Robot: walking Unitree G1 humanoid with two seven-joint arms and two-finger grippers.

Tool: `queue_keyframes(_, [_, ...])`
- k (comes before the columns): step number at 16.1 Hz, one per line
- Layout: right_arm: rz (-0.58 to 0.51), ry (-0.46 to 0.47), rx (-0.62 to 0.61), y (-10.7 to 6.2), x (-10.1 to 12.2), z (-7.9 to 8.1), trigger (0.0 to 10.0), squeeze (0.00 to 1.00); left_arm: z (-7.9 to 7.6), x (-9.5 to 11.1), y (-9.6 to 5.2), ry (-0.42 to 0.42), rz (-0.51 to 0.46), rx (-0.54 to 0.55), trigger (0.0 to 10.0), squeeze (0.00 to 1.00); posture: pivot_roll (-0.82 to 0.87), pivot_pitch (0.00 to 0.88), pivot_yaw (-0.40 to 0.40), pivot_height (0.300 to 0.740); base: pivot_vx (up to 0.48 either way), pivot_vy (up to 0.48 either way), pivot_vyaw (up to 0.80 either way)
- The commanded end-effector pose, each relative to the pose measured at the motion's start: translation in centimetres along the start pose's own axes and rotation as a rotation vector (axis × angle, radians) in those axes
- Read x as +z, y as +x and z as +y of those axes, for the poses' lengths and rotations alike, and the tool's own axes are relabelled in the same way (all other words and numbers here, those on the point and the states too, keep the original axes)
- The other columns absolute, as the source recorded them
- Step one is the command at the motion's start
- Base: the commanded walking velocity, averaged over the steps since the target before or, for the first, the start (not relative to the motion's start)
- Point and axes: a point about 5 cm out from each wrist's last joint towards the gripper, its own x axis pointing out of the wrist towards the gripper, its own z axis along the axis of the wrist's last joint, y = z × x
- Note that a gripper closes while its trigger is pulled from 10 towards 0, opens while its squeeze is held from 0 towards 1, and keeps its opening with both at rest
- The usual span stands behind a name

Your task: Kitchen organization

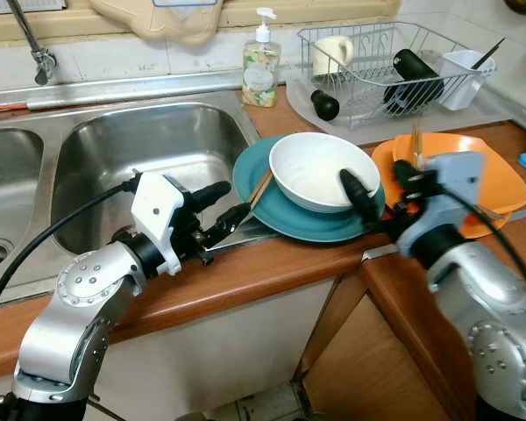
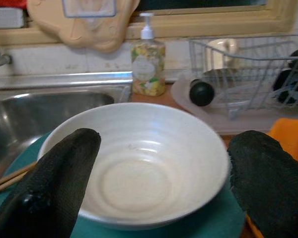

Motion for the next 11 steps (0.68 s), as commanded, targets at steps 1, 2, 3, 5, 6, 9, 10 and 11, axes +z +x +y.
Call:
queue_keyframes(1, [-0.007,-0.017,-0.023,-0.3,0.2,-0.5,10.0,0.00,0.1,-0.3,0.3,0.004,0.016,0.013,10.0,0.00,-0.13,0.000,0.001,0.740,0.000,0.000,0.00])
queue_keyframes(2, [0.015,-0.028,-0.040,-0.3,0.0,-0.8,10.0,0.00,0.5,-0.4,0.7,0.001,0.025,0.046,10.0,0.00,-0.13,0.000,0.006,0.740,0.000,0.000,0.00])
queue_keyframes(3, [0.030,-0.026,-0.045,-0.3,0.0,-0.9,10.0,0.00,0.7,-0.3,0.8,-0.010,0.019,0.061,10.0,0.00,-0.13,0.000,0.010,0.740,0.000,0.000,0.00])
queue_keyframes(5, [0.091,0.020,-0.084,-0.2,-0.1,-1.2,10.0,0.00,1.1,0.2,1.2,-0.038,-0.014,0.076,10.0,0.00,-0.14,0.000,0.028,0.740,0.000,0.000,0.00])
queue_keyframes(6, [0.115,0.042,-0.095,-0.1,0.0,-1.2,10.0,0.00,1.0,0.2,1.4,-0.034,-0.018,0.049,10.0,0.00,-0.15,0.000,0.029,0.740,0.000,0.000,0.00])
queue_keyframes(9, [0.174,0.092,-0.083,0.4,0.2,-0.9,10.0,0.00,0.4,0.2,1.6,-0.007,-0.007,0.005,10.0,0.00,-0.15,0.000,0.018,0.740,0.000,0.000,0.00])
queue_keyframes(10, [0.275,0.103,-0.100,0.3,-0.2,-1.1,10.0,0.00,0.3,0.3,1.6,-0.021,-0.016,0.022,10.0,0.00,-0.15,0.000,0.007,0.740,0.000,0.000,0.00])
queue_keyframes(11, [0.296,0.148,-0.071,0.7,-0.1,-1.0,10.0,0.00,0.3,0.2,1.5,-0.024,-0.023,0.043,10.0,0.00,-0.14,0.000,-0.013,0.740,0.000,0.000,0.00])
